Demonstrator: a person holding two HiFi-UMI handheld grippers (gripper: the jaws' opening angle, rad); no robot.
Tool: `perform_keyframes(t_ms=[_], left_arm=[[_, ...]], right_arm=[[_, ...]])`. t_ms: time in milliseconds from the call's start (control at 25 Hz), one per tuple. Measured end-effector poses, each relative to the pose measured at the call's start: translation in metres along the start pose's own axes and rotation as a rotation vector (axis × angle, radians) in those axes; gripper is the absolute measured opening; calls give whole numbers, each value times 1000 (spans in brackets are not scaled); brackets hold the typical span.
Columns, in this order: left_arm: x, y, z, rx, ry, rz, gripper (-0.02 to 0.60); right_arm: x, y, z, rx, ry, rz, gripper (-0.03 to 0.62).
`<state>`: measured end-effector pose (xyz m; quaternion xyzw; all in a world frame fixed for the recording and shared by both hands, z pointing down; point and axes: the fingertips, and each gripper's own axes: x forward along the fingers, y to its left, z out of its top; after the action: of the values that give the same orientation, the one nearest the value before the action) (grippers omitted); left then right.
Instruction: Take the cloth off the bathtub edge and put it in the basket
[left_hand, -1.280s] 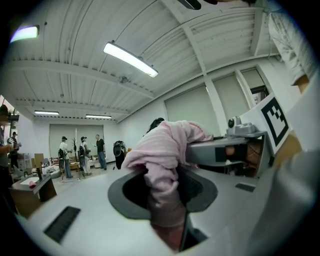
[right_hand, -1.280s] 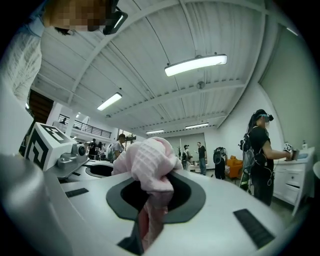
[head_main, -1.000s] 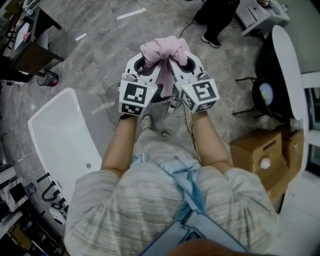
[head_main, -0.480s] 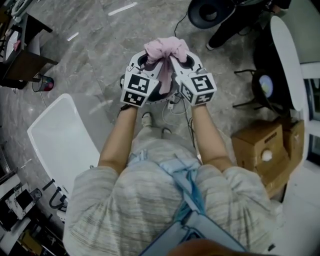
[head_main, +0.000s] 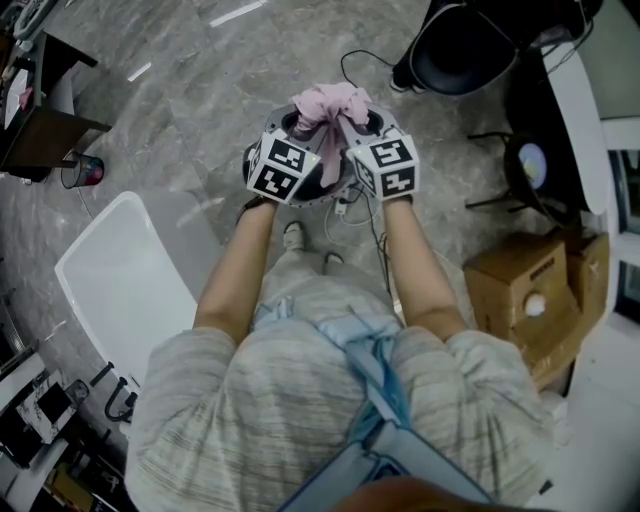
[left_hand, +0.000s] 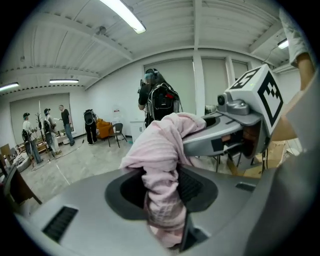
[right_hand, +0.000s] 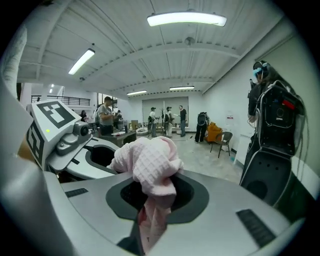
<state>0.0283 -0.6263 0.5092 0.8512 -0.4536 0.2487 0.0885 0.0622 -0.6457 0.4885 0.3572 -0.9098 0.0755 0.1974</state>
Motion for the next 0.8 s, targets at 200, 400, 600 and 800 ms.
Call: perform_keyframes(t_ms=[200, 400, 600, 800], left_arm=[[9, 1, -19, 29, 102, -2, 133], [19, -3, -34, 31, 197, -27, 143], [23, -1, -56, 16, 310, -46, 163], [20, -4, -80, 55, 443, -75, 163]], right_arm=[[11, -3, -14, -47, 100, -11, 55], [16, -8, -31, -43, 217, 9, 57], [21, -10, -46, -61, 342, 38, 114], [19, -9, -52, -96, 419, 32, 129]])
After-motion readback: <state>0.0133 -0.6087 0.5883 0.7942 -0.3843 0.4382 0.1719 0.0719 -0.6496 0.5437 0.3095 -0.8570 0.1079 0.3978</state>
